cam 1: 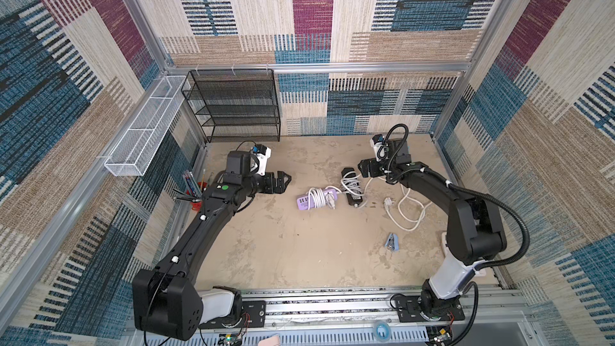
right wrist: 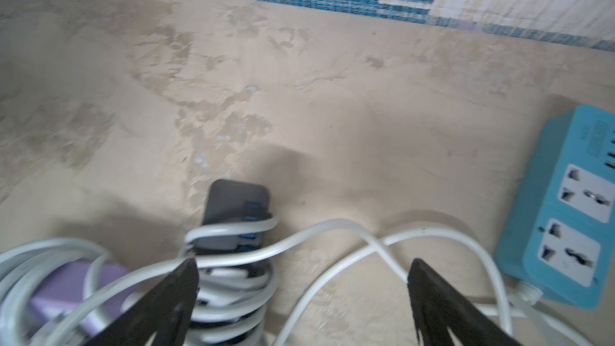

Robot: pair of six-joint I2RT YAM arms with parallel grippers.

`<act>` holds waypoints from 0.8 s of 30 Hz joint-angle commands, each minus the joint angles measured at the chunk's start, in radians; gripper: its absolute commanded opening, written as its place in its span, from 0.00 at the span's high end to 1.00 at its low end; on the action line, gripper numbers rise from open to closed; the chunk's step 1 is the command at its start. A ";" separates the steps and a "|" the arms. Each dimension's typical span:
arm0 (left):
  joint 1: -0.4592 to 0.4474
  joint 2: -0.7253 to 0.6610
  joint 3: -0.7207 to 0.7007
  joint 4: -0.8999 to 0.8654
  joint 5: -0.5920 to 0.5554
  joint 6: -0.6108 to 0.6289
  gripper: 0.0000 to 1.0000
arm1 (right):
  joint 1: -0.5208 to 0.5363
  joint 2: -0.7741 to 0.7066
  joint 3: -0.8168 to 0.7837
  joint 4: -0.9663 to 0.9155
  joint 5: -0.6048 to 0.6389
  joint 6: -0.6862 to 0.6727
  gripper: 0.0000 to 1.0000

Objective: Unwrap the cord wrapped around the power strip
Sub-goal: Pick up the power strip from the center of the board.

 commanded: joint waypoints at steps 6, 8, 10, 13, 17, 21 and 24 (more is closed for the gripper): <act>-0.018 0.029 -0.235 0.412 0.120 -0.196 0.01 | 0.098 -0.260 -0.149 0.131 -0.079 0.059 0.02; -0.022 0.079 -0.259 0.495 0.148 -0.218 0.03 | 0.104 -0.317 -0.170 0.119 -0.105 0.061 0.01; -0.030 0.130 -0.270 0.560 0.167 -0.224 0.05 | 0.111 -0.368 -0.185 0.100 -0.112 0.060 0.02; -0.042 0.193 -0.302 0.670 0.167 -0.230 0.05 | 0.118 -0.442 -0.202 0.077 -0.132 0.062 0.02; -0.042 0.285 -0.353 0.861 0.222 -0.261 0.08 | 0.122 -0.523 -0.215 0.052 -0.168 0.070 0.02; -0.043 0.375 -0.368 1.001 0.256 -0.283 0.13 | 0.126 -0.563 -0.217 0.029 -0.186 0.070 0.02; -0.043 0.426 -0.379 1.070 0.262 -0.293 0.16 | 0.129 -0.584 -0.216 0.019 -0.196 0.073 0.02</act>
